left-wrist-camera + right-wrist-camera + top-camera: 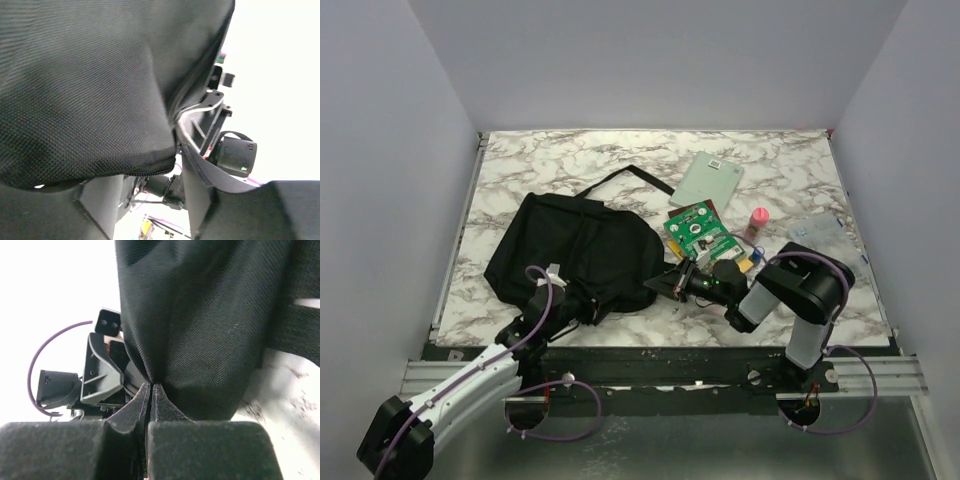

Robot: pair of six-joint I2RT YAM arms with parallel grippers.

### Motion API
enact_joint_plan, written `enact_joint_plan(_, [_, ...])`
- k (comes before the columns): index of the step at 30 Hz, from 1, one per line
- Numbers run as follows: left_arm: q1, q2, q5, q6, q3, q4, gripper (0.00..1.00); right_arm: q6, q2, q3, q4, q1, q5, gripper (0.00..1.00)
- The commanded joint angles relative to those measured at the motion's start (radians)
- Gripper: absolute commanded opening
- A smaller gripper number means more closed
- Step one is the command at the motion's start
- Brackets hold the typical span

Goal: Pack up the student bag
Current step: Unzip the student bag at the center of the board.

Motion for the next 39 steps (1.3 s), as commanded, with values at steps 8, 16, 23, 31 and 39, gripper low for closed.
enact_joint_plan(8, [0.008,-0.019,-0.071,0.218,-0.017,0.149,0.00,-0.213,-0.165,0.074,-0.487,0.006,-0.100,0.27])
enact_joint_plan(16, [0.009,-0.047,-0.066,0.289,-0.034,0.167,0.00,-0.487,-0.256,0.441,-1.508,0.017,0.234,0.53])
enact_joint_plan(23, [0.009,-0.040,-0.061,0.304,-0.040,0.167,0.00,-0.506,-0.231,0.681,-1.814,0.096,0.536,0.55])
enact_joint_plan(31, [0.008,-0.007,-0.056,0.325,-0.015,0.168,0.00,-0.515,-0.086,0.902,-1.980,0.203,0.645,0.56])
enact_joint_plan(39, [0.007,-0.015,-0.053,0.319,-0.002,0.170,0.00,-0.367,-0.245,0.697,-1.656,0.211,0.523,0.09])
